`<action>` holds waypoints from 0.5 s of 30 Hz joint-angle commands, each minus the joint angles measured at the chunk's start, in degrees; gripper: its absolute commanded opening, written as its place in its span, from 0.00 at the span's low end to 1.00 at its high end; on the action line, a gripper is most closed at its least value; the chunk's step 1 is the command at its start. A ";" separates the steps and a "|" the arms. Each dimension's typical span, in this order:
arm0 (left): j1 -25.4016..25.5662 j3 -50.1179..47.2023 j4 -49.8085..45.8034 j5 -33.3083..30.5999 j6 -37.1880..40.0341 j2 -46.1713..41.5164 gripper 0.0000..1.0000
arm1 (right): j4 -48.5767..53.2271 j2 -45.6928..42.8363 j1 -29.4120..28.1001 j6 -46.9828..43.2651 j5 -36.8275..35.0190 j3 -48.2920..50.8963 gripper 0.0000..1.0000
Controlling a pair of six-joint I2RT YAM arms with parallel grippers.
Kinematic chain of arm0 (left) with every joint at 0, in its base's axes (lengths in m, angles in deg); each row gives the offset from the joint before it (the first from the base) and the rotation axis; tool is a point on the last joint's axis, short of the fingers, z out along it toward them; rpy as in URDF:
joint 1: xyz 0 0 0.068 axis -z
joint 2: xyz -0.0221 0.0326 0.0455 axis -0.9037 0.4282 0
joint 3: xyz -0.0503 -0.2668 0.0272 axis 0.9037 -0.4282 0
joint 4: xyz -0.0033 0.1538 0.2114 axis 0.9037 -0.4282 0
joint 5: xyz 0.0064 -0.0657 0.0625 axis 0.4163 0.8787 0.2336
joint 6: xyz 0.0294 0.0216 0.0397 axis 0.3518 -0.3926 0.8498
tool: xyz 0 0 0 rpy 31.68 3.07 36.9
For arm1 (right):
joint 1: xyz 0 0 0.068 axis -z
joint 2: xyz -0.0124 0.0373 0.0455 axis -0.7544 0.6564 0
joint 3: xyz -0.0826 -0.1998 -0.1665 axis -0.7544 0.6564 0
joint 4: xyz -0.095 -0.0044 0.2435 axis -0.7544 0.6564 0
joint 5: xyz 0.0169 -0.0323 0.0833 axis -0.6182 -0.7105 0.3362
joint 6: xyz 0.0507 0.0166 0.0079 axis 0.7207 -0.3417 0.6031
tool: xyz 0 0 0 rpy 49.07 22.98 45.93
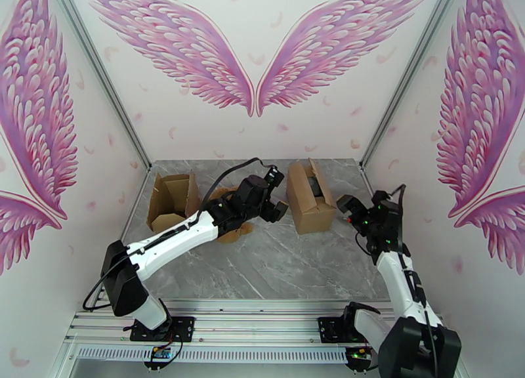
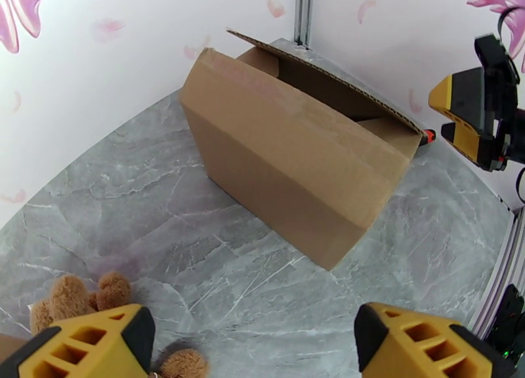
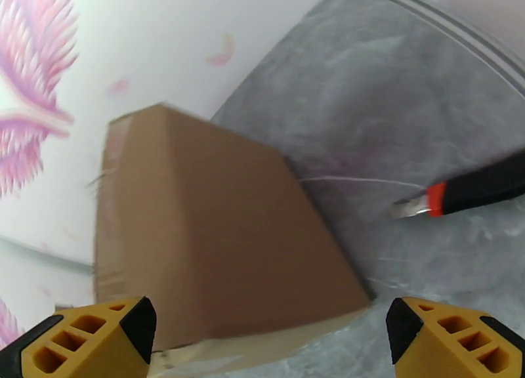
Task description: Unpack the express box
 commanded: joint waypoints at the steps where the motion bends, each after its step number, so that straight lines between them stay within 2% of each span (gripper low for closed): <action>1: -0.88 3.42 -2.59 -0.22 -5.34 1.66 0.86 | 7.98 2.93 -3.39 -8.46 -4.02 -5.32 0.99; 8: -1.15 5.88 -4.68 0.51 -8.46 4.66 0.85 | 10.18 4.78 -8.07 -10.62 -4.26 -9.31 0.92; 11: -1.58 9.54 -7.13 0.99 -11.30 6.93 0.85 | 12.55 3.27 -11.81 -13.15 -8.31 -11.40 0.91; 15: -1.59 15.53 -10.21 1.83 -15.15 10.93 0.85 | 16.94 4.35 -17.12 -17.50 -17.49 -14.54 0.89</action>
